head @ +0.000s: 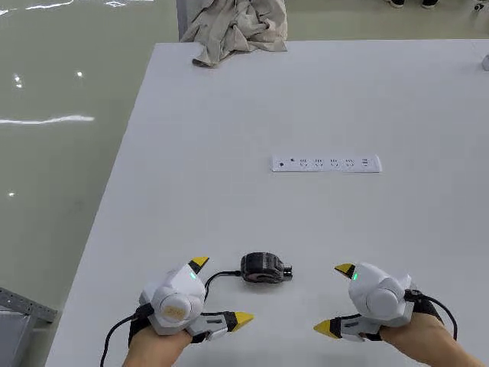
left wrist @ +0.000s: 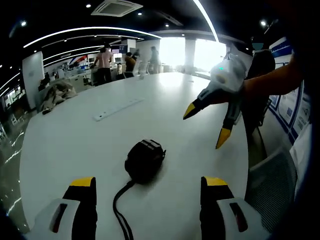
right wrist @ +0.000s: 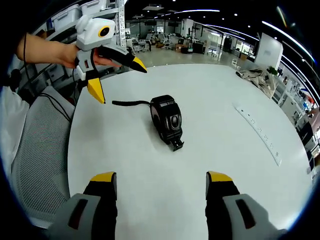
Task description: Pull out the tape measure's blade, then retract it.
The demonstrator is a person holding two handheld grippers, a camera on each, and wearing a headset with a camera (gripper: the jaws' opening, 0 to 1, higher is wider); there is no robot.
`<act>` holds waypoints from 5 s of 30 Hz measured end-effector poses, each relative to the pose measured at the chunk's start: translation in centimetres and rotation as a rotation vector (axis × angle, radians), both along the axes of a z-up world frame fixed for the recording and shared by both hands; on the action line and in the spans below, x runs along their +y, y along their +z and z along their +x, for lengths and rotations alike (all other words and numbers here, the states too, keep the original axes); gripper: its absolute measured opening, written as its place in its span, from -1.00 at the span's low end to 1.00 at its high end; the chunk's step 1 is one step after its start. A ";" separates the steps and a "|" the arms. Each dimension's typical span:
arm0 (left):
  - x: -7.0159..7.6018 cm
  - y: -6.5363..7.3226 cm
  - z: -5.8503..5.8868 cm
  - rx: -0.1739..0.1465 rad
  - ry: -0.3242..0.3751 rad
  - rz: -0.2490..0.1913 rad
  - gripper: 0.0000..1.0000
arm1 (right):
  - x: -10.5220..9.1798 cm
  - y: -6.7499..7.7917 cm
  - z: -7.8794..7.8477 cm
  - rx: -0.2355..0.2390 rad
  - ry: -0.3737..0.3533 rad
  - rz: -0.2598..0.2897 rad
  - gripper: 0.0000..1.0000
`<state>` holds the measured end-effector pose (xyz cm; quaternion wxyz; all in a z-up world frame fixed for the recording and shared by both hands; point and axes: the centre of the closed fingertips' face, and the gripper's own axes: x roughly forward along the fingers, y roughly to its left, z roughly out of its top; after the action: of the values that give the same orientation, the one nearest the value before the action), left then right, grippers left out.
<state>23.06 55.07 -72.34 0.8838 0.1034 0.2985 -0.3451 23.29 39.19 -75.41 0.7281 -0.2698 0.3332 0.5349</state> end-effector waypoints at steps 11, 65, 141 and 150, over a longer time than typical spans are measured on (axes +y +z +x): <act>-0.9 -1.2 0.9 0.004 -0.060 0.014 0.60 | 0.8 -1.7 0.7 0.005 0.079 -0.042 0.45; -5.0 -4.3 4.9 -0.016 -0.427 0.198 0.17 | 5.5 -4.9 5.0 -0.009 0.309 -0.049 -0.01; -6.2 -6.5 5.2 0.022 -0.761 0.302 -0.33 | 6.7 -7.3 4.9 0.053 0.360 -0.049 -0.73; -6.2 -6.5 5.3 0.023 -0.753 0.300 -0.35 | 6.3 -7.3 4.9 0.053 0.370 -0.054 -0.75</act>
<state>28.33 48.86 -78.87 0.6674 0.3294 0.2964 -0.5985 28.19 45.52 -82.73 0.6010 -0.3316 0.3111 0.6574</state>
